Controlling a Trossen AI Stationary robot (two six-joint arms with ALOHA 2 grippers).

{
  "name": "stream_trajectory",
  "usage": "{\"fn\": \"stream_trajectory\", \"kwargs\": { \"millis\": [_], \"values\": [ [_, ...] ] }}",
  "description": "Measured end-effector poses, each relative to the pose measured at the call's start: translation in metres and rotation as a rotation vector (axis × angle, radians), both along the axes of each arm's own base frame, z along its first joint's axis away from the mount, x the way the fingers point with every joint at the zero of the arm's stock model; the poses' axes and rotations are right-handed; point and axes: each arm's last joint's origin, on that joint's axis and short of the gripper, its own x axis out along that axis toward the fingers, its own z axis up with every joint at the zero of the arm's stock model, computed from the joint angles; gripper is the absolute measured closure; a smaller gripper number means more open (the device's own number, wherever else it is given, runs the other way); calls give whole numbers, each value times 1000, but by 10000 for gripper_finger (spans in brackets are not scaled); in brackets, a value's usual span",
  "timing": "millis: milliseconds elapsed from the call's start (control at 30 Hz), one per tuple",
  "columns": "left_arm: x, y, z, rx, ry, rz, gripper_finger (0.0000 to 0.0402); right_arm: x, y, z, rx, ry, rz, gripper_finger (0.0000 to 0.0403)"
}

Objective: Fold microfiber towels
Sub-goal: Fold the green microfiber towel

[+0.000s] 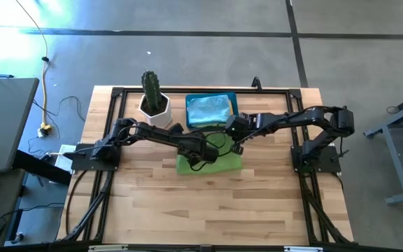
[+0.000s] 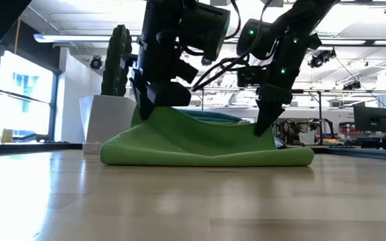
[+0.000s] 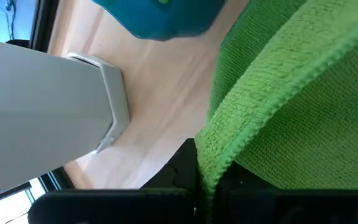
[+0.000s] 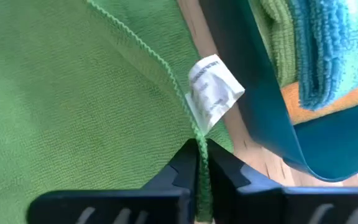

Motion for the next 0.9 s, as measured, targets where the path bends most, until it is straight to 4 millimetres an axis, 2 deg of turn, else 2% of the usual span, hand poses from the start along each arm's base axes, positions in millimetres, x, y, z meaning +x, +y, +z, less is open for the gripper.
{"fn": "stream_trajectory", "kwargs": {
  "millis": [233,400,667,800,900],
  "values": [
    [-1,11,0,-10,22,-9,376,0,-1,0,-19,7,13,306],
    [-1,13,0,-39,49,-44,333,0,-1,0,10,-7,-34,259],
    [-8,10,1,-145,145,-65,250,1,6,0,122,-33,-43,260],
    [-11,11,3,-108,181,-79,237,3,13,0,133,-37,-44,267],
    [-8,6,1,-160,175,-130,239,4,23,0,145,-39,-34,269]
  ]
}}
